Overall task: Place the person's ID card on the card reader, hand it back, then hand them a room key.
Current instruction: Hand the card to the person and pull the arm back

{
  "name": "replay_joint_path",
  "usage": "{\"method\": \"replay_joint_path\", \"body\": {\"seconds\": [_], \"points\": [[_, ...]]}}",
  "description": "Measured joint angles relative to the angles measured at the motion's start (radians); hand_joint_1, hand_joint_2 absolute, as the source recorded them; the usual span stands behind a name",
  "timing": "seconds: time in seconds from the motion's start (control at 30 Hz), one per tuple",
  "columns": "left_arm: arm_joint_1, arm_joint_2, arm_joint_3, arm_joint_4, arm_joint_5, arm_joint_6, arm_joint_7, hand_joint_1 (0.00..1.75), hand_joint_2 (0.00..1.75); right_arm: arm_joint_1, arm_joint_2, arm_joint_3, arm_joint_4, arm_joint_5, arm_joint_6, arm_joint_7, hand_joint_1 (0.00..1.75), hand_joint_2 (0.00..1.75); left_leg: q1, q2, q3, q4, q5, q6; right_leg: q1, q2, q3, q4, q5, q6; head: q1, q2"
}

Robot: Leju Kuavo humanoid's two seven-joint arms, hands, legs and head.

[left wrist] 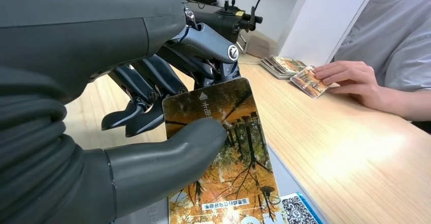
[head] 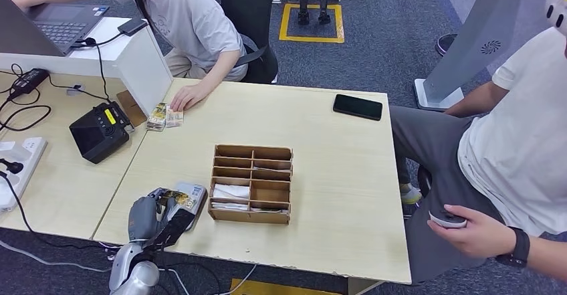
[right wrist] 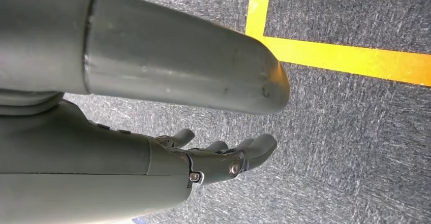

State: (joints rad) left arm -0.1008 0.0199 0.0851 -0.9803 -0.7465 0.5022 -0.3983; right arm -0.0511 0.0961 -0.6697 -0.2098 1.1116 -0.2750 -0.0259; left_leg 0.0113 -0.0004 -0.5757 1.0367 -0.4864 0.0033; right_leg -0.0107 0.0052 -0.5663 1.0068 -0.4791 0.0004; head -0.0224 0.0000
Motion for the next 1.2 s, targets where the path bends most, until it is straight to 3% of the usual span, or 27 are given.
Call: {"method": "replay_joint_path", "body": {"seconds": [0.57, 0.63, 0.73, 0.83, 0.97, 1.2], "points": [[-0.012, -0.020, 0.049, 0.013, 0.119, -0.110, -0.050, 1.75, 1.75, -0.001, 0.001, -0.017, 0.000, 0.019, 0.000, -0.001, 0.00, 0.00, 0.000, -0.001, 0.003, 0.000, 0.001, 0.000, 0.000, -0.001, 0.003, 0.001, 0.000, 0.000, 0.000, 0.000], [-0.009, -0.026, 0.056, 0.001, 0.229, -0.216, -0.086, 1.75, 1.75, -0.001, 0.001, -0.022, 0.000, 0.027, 0.000, -0.001, 0.00, 0.00, 0.000, -0.001, 0.003, 0.000, 0.001, 0.000, 0.000, -0.001, 0.003, 0.001, 0.000, 0.000, 0.000, 0.000], [0.012, -0.041, 0.087, -0.073, 0.549, -0.481, -0.111, 1.75, 1.75, 0.000, 0.002, -0.031, 0.000, 0.041, 0.000, -0.001, 0.00, 0.00, 0.000, -0.001, 0.002, 0.000, 0.001, 0.000, 0.000, -0.001, 0.002, 0.001, 0.000, 0.000, 0.000, 0.000], [0.023, -0.055, 0.125, -0.171, 0.792, -0.602, -0.063, 1.75, 1.75, -0.001, 0.002, -0.039, 0.000, 0.053, 0.000, 0.000, 0.00, 0.00, 0.000, -0.001, 0.001, 0.000, 0.002, 0.000, 0.000, -0.001, 0.001, 0.001, 0.000, 0.000, 0.000, 0.000], [-0.020, -0.046, 0.192, -0.258, 0.953, -0.593, -0.015, 1.75, 1.75, -0.002, 0.002, -0.047, 0.000, 0.072, 0.010, 0.005, 0.00, 0.00, 0.000, -0.002, 0.001, 0.000, 0.002, -0.001, 0.001, -0.002, 0.001, 0.001, 0.000, -0.001, 0.000, 0.000], [-0.151, 0.003, 0.262, -0.273, 1.013, -0.521, -0.001, 1.75, 1.75, -0.007, 0.006, -0.047, 0.000, 0.089, 0.013, 0.004, 0.00, 0.00, 0.001, -0.003, 0.001, 0.000, 0.003, -0.003, 0.002, -0.002, 0.000, 0.002, 0.002, -0.002, 0.000, 0.000]]}}
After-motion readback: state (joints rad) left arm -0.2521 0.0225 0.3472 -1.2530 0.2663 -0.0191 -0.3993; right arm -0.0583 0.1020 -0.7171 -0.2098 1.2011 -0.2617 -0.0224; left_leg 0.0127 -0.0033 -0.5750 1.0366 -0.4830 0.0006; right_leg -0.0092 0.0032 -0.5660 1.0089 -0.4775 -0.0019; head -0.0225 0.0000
